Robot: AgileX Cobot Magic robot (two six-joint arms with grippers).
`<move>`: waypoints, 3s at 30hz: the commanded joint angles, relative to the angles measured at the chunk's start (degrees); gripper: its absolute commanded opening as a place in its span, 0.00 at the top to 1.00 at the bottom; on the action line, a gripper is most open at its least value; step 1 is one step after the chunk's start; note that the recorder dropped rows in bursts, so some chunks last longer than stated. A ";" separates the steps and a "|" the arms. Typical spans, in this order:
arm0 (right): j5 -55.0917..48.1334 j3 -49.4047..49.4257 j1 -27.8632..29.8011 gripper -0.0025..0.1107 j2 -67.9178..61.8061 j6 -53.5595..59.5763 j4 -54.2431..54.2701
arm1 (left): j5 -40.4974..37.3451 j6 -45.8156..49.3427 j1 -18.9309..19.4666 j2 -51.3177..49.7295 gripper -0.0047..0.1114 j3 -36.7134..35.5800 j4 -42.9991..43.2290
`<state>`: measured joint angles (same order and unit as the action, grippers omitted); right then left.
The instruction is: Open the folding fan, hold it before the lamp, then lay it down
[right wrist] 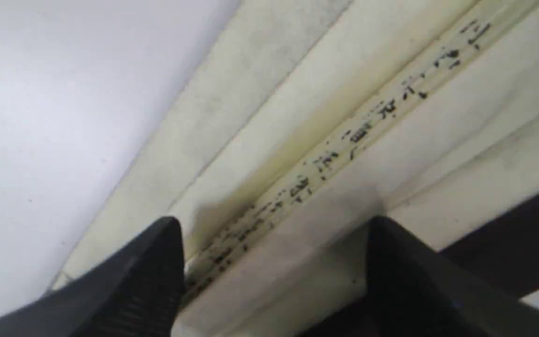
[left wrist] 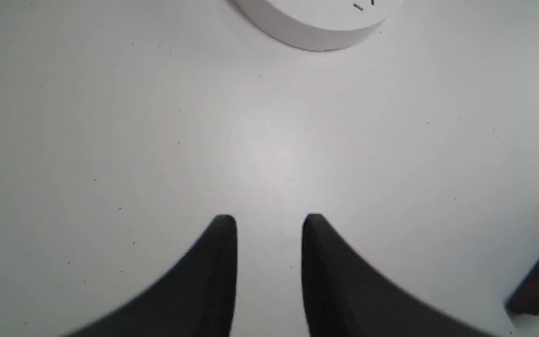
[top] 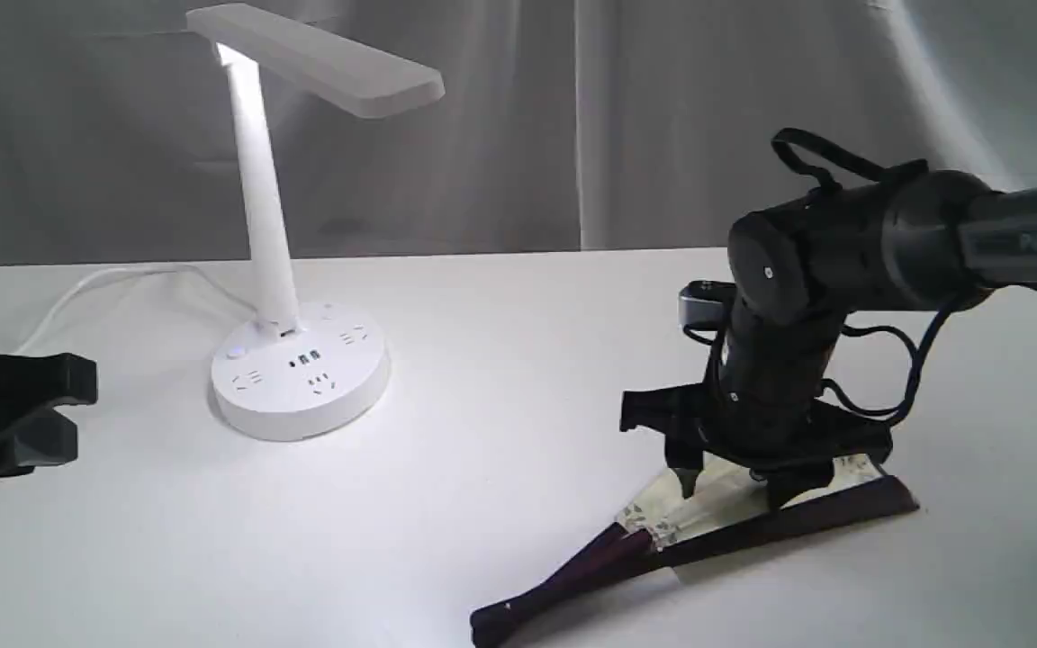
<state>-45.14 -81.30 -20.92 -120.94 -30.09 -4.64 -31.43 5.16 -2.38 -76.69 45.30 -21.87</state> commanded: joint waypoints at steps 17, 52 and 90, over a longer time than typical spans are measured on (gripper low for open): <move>11.22 0.24 -0.53 0.48 -0.14 34.60 5.24 | 0.73 0.05 0.18 -0.10 0.74 0.33 -0.29; -5.79 5.33 4.91 0.48 14.61 30.49 21.30 | -1.53 0.05 0.18 -0.10 0.75 0.33 -0.29; 20.31 33.87 12.75 0.55 18.93 57.52 84.36 | -1.15 -0.07 0.18 -0.10 0.75 0.33 -1.58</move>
<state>-25.46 -47.68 -8.22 -102.50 25.68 76.75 -32.97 5.16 -2.38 -76.69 45.30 -22.62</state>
